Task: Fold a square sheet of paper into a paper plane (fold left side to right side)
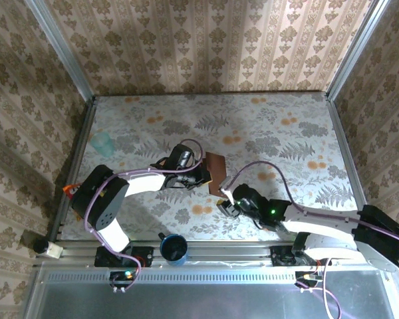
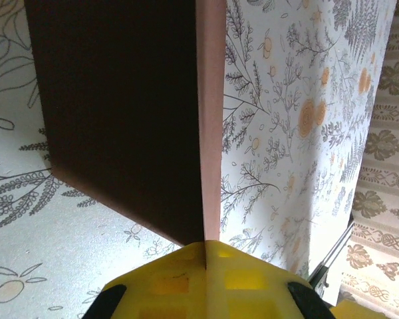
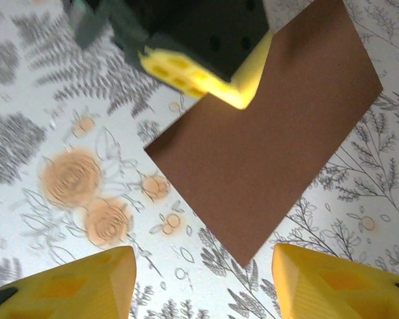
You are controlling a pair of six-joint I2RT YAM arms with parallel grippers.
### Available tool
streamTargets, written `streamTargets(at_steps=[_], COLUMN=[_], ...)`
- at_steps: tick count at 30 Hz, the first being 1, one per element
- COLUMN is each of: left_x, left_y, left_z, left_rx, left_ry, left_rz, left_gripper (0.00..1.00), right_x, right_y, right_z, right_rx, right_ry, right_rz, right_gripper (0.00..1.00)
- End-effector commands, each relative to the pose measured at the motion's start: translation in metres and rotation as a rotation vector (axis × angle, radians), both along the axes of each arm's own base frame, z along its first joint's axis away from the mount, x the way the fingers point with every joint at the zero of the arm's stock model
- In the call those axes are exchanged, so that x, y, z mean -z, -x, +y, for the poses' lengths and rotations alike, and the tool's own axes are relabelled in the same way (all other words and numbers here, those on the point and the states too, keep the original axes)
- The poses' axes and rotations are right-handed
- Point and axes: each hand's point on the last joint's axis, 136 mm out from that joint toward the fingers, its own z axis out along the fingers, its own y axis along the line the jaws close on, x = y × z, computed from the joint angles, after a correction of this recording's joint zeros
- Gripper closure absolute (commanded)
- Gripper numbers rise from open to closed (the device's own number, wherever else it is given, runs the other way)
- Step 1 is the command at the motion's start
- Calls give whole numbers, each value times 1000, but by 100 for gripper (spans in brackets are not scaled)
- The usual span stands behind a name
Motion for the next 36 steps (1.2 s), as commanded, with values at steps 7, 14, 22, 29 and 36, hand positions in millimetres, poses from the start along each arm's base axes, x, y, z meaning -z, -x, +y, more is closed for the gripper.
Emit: streamTargets(at_steps=[7,14,22,29,36], left_x=[-21,-20,-17,-16,-20], left_y=[2,4,6,7,4], left_z=[-4,-3,-3,-4,-3], left_rx=[20,19,26,33,32], left_ry=[12,9,3,0,7], left_rz=[4,11,17,19,7], left_gripper=[98,98,99,98,88], right_x=[7,13,11,13,18], right_y=[-19,-29,-41,-43,-41], right_z=[20,36,51,55,55], right_rx=[-17,-28,-33,-45,-62], right_ry=[272,303,322,333,336], right_rz=[-216,-250,-297,-290,-266], right_gripper=[39,41,50,67,90])
